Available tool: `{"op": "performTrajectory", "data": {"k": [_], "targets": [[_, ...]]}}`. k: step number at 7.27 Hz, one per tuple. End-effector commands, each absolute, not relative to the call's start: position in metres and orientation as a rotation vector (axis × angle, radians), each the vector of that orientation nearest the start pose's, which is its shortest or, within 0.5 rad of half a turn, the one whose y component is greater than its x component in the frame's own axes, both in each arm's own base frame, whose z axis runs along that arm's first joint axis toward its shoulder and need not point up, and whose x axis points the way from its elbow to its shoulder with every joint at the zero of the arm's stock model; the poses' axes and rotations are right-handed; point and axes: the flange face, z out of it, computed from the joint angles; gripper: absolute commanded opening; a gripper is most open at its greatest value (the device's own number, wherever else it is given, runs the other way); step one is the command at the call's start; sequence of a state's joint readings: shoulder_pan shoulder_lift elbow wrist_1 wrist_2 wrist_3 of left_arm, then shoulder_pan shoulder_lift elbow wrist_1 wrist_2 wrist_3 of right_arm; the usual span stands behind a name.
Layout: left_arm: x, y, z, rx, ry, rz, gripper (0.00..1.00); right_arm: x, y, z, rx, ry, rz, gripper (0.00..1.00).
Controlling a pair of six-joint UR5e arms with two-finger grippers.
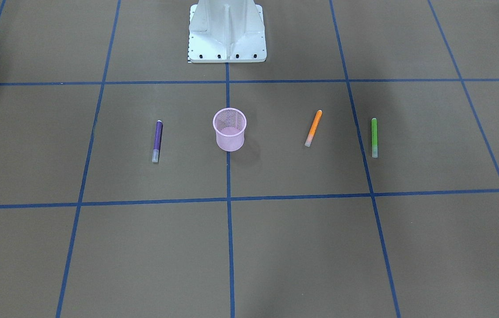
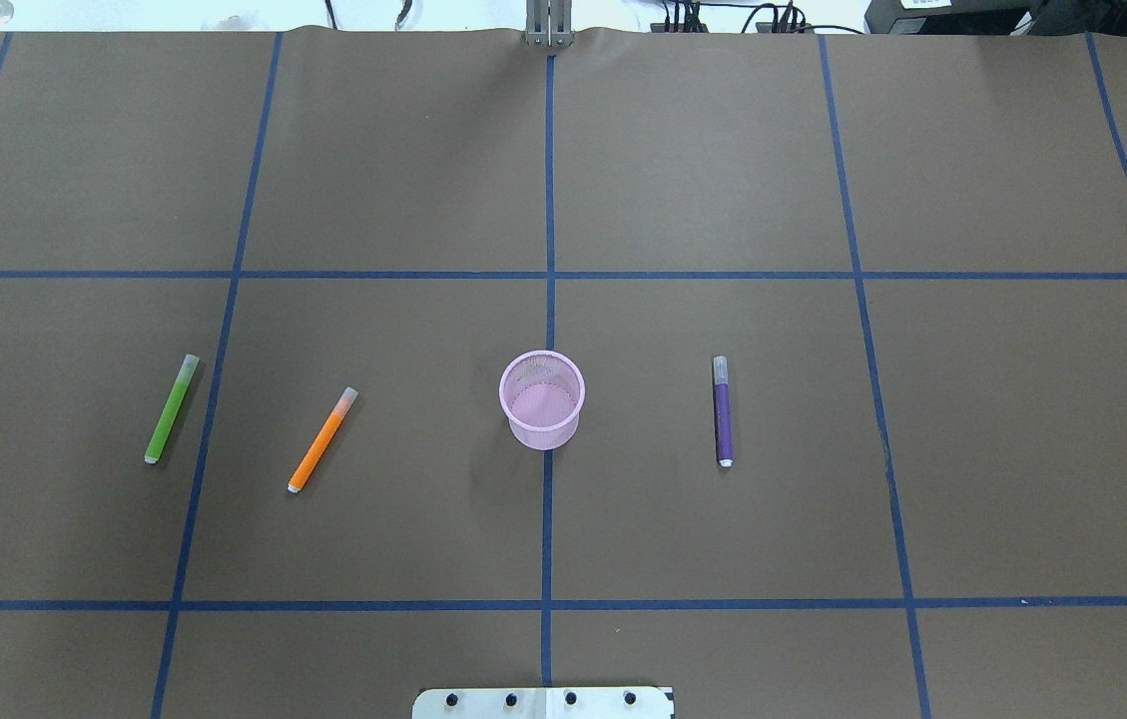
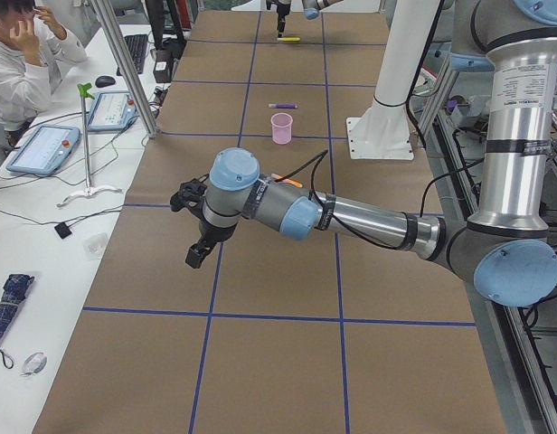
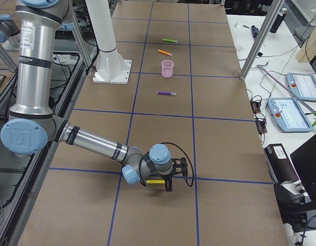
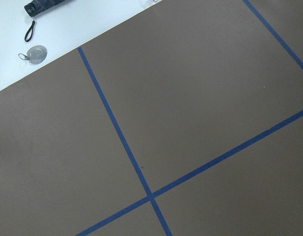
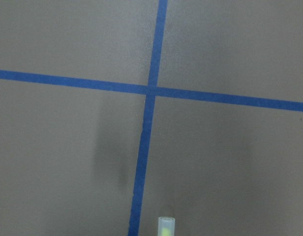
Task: Collect pens into pen holder
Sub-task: 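Grasp the yellow marker at the table edge with the right gripper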
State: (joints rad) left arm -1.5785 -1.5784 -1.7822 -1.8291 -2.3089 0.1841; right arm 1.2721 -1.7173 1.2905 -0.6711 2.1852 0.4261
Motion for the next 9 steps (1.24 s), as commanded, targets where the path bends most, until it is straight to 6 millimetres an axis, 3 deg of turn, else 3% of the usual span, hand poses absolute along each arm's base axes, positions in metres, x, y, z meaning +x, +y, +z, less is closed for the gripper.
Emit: {"op": "performTrajectory", "data": {"k": [1,6,9], "targets": [[-0.07,-0.508,0.521,0.53,0.678,0.344,1.0,-0.055,-0.415,0.781,0.195,-0.71,-0.011,0.58],[-0.07,-0.508,0.521,0.532,0.678,0.344,1.0,-0.051,-0.401,0.786,0.199,-0.718,-0.013,0.54],[-0.07,-0.508,0.523,0.527,0.679,0.343,1.0,-0.06,-0.401,0.785,0.196,-0.72,-0.04,0.44]]}}
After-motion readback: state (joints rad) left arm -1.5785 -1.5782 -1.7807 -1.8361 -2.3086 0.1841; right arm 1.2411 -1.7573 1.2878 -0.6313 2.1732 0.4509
